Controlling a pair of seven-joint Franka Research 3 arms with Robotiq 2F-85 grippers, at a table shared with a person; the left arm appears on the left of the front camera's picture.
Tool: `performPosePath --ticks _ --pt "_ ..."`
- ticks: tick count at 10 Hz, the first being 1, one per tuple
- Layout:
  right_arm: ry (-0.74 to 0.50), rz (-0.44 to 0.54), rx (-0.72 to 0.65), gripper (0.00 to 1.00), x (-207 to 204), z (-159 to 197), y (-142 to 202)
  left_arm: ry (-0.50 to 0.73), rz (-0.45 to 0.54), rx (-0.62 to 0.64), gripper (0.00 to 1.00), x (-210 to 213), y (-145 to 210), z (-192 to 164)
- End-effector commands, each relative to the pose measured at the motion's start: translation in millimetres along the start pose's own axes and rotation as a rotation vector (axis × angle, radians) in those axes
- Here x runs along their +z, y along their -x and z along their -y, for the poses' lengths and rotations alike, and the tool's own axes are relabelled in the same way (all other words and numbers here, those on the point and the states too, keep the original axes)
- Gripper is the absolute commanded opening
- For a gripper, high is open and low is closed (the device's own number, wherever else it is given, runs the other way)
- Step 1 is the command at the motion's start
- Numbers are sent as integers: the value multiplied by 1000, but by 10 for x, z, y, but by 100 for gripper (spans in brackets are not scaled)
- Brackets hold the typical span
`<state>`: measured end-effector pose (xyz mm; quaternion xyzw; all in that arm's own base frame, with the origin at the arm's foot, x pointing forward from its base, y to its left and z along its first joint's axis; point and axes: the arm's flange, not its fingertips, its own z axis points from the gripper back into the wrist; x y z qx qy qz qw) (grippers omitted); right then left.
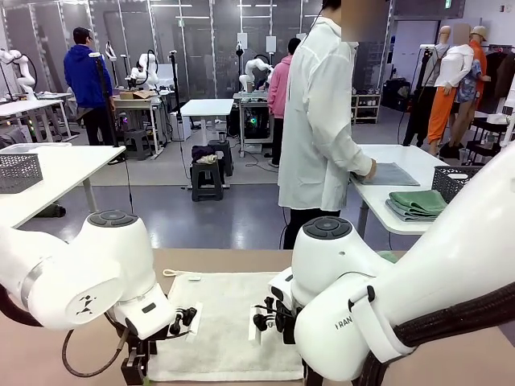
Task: Fold the towels and place them in the basket.
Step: When a person lays out a Towel with hook on the table, fold it in half twice.
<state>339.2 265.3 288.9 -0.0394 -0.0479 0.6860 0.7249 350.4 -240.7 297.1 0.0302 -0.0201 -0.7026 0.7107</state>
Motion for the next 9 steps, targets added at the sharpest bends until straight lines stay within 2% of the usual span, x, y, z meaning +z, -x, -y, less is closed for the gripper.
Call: performPosePath --ticks 1,4,5,6,7,8,9 --pt "-13 -3 -5 63 -29 -13 65 -26 -20 20 65 -70 -34 11" --pt "-30 -12 -9 63 1 6 80 -21 -17 16 65 -69 -30 4" --pt "-27 -10 -9 43 5 15 89 -33 -19 10 51 -73 -30 3" --pt "-32 -11 -12 43 4 18 87 -34 -25 12 47 -68 -30 2" --pt "-35 -13 -13 24 13 21 82 -34 -27 12 32 -63 -31 -3" --pt "-35 -15 -10 41 31 24 73 -34 -29 10 27 -59 -33 -10" --pt "-28 -18 -6 4 64 24 65 -36 -28 9 13 -54 -31 -19"
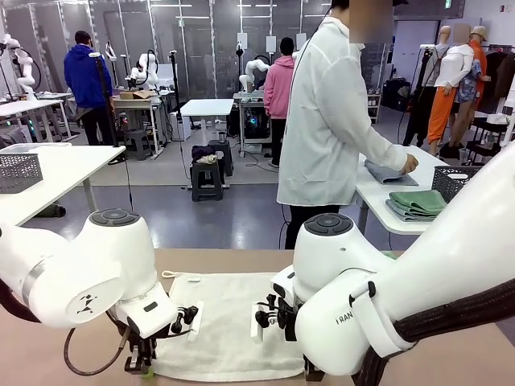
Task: Fold the towels and place them in the basket.
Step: When a person lays out a Towel with hook on the table, fold it in half twice.
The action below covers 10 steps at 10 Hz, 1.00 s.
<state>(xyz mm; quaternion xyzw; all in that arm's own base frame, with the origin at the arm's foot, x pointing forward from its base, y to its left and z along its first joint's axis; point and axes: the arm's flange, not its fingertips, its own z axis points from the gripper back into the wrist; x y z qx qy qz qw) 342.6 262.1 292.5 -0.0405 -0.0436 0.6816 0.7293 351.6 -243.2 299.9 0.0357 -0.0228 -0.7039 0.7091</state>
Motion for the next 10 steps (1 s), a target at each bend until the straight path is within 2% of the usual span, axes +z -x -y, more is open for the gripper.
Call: performPosePath --ticks 1,2,4,5,8,10 --pt "-24 -11 5 21 54 -13 31 -26 -22 14 8 -78 -3 -9" --pt "-32 -15 0 21 63 -2 29 -25 -20 14 0 -82 1 -12" --pt "-47 -13 11 21 69 18 26 -23 -19 17 0 -86 22 -17" --pt "-44 -11 17 1 79 18 24 -24 -17 17 0 -66 14 -18" --pt "-42 -5 35 0 141 21 12 -24 -11 3 0 -31 6 -35" --pt "-34 -20 -32 0 141 39 -6 -15 4 -10 0 0 -27 -38"
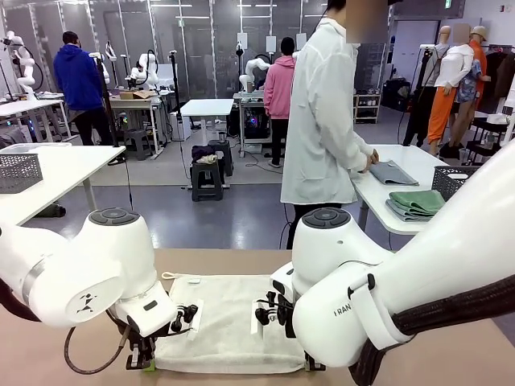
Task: Fold the towels and place them in the basket.
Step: When a person lays out a Towel with hook on the table, fold it in half twice.
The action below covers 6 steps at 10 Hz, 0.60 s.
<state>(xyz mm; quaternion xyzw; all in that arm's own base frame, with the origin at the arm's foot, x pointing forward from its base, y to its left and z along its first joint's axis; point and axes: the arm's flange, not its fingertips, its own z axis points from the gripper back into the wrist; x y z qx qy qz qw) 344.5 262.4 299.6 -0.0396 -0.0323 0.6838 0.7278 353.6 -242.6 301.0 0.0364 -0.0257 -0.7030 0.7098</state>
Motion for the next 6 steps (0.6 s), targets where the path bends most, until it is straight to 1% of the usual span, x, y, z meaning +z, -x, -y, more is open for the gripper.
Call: performPosePath --ticks 1,3,4,5,6 --pt "2 1 8 0 -12 -4 -5 0 0 2 0 -1 3 0" --pt "2 1 8 0 -12 -4 -5 0 0 2 0 -1 3 0" --pt "-1 -1 1 5 -2 -4 0 0 0 0 4 0 0 0" --pt "0 25 6 5 51 51 17 -8 28 2 4 99 -2 -18" --pt "2 32 21 5 130 133 29 -31 25 -2 4 209 -6 -93"
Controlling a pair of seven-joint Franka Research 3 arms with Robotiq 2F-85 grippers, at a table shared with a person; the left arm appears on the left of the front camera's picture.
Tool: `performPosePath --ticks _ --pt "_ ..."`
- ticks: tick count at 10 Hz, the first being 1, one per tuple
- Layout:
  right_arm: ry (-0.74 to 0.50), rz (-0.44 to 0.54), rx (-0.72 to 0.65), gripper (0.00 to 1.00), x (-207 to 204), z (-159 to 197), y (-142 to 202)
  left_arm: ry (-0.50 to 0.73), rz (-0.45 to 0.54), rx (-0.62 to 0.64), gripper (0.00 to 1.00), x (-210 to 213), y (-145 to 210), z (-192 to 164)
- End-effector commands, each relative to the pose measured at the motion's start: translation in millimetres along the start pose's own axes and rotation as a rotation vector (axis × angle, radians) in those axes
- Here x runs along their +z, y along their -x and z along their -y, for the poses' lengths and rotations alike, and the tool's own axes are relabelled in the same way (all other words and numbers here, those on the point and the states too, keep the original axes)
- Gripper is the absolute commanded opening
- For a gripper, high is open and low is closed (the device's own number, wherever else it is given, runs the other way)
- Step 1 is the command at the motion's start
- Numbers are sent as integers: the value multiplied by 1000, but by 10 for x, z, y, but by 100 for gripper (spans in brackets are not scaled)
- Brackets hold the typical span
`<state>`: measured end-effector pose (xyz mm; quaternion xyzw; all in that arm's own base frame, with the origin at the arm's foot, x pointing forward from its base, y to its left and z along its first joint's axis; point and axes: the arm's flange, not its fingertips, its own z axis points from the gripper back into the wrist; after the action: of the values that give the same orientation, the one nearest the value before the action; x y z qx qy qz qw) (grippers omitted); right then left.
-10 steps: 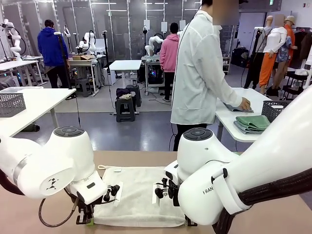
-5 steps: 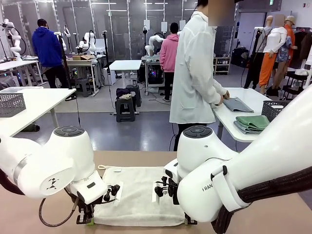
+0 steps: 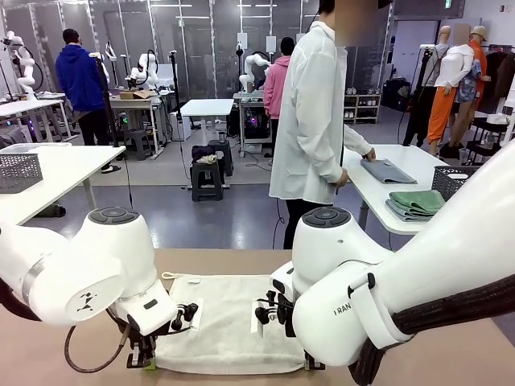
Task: Fold the towels and place them in the basket.
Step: When a person lays out a Towel with hook on the table, fold it in half twice.
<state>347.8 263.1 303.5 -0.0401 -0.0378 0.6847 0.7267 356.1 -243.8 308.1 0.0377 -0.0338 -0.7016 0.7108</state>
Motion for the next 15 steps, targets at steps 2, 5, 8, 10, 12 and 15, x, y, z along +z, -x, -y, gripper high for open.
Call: performPosePath --ticks 2,5,8,10,12,15 --pt "-7 53 27 5 202 382 63 -16 21 12 4 258 10 -315" --pt "23 66 23 5 402 705 -4 -72 18 50 4 476 5 -580" --pt "64 79 21 5 552 1112 -139 -97 41 58 4 632 -65 -973" --pt "57 64 -25 5 549 1387 -161 -96 34 108 4 653 -38 -1263" --pt "44 44 -49 5 531 1584 -180 -81 26 141 4 651 -21 -1464" --pt "26 39 -38 5 484 1773 -209 -47 14 159 4 616 -38 -1684"
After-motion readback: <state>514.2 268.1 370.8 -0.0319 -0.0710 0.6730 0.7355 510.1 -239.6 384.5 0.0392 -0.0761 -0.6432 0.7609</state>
